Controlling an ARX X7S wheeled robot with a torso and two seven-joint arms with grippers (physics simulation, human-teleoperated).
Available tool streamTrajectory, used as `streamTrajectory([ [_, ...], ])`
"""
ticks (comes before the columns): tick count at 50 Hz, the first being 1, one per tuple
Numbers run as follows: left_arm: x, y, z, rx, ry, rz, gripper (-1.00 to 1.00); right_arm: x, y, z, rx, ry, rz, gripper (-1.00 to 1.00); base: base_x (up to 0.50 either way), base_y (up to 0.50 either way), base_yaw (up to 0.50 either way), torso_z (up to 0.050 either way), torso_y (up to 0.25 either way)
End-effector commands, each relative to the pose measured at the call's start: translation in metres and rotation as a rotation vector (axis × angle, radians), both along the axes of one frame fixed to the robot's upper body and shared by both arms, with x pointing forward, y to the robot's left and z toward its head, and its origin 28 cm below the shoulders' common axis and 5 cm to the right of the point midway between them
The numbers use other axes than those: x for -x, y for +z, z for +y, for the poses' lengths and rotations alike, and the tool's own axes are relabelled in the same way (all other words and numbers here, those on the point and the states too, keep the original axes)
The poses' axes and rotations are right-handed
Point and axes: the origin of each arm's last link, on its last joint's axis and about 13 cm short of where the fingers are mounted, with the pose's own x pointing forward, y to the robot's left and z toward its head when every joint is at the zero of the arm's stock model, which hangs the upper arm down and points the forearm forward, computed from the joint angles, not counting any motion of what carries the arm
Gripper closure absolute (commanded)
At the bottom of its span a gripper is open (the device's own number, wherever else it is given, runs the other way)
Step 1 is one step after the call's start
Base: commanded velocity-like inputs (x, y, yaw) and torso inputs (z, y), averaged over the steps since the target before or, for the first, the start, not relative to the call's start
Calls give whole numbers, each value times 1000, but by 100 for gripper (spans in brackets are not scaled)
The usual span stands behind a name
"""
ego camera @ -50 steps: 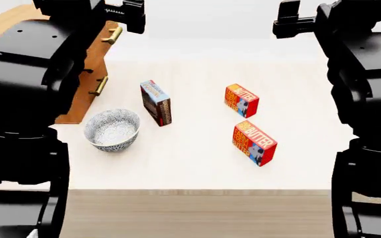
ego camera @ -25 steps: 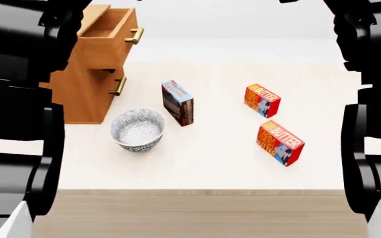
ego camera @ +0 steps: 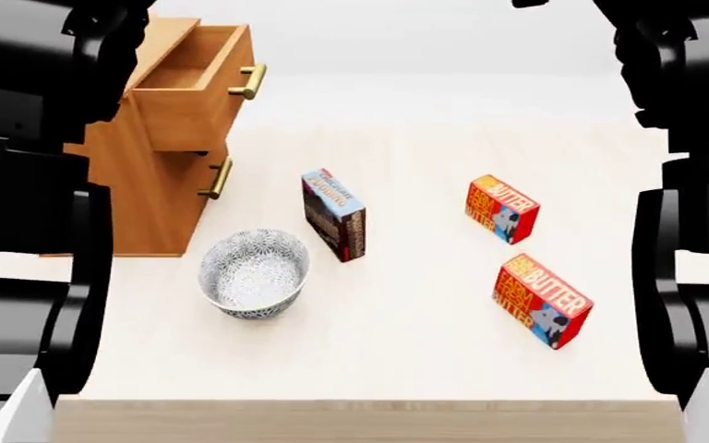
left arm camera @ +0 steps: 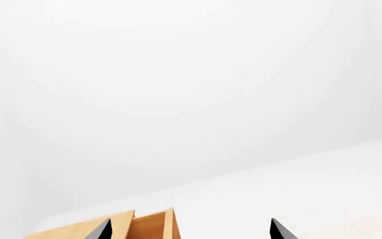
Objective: Put the butter at the front in the top drawer of the cabinet and close it.
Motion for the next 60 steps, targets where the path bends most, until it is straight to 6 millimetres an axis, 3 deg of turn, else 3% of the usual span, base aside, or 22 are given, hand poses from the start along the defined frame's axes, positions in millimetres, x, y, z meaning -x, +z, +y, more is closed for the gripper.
streamTrajectory([
  [1,1,2,1,-1,3,-4,-100,-2,-2,2,2,5,11,-100,371,0,0,0,0],
  [49,3,4,1,-4,-13,-7,-100,-4,-9,3,-19,13,35,-100,372,0,0,0,1],
  [60,0,0,2,-12,-1,-1,-100,0,-10,2,-25,21,38,-100,0,0,0,0,0],
])
